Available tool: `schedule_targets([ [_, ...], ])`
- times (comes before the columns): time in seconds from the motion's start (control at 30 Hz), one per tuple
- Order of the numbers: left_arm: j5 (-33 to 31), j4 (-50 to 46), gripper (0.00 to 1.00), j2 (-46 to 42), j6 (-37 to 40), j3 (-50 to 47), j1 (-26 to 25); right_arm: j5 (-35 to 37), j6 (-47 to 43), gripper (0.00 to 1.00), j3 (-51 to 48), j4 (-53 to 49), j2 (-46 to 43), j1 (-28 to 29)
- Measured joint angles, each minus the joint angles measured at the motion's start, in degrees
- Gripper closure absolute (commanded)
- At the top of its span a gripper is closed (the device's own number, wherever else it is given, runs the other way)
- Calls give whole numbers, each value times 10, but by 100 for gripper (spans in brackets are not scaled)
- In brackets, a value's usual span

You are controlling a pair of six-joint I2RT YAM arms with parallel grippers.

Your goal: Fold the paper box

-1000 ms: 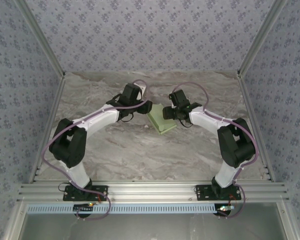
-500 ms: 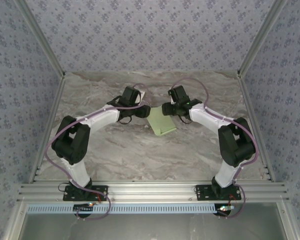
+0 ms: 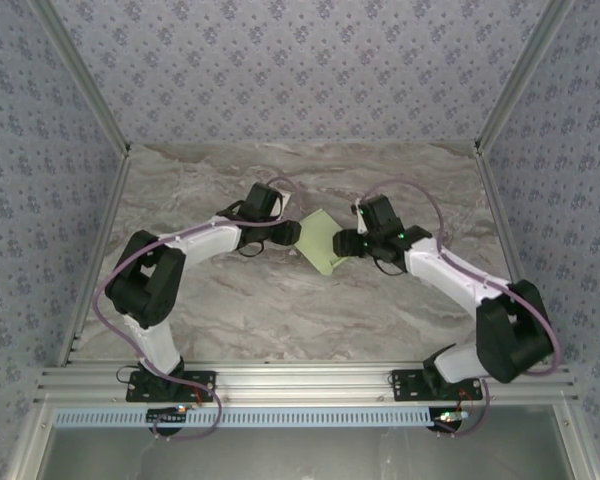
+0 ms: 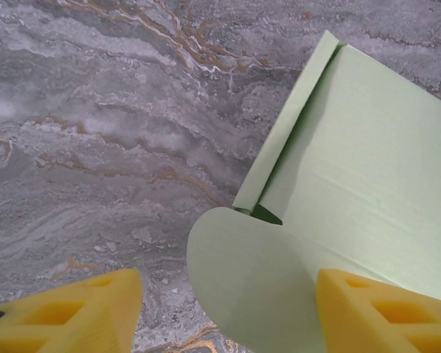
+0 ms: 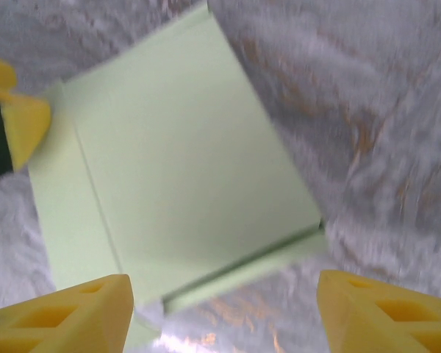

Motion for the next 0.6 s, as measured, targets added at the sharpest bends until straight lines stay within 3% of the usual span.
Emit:
schedule_targets([
  [0.2, 2, 8, 37, 0, -6, -8, -6, -65, 72, 29, -67, 63, -2, -29],
  [0.6, 2, 18, 37, -2, -6, -19, -9, -144, 159, 31, -83, 204, 83, -86],
])
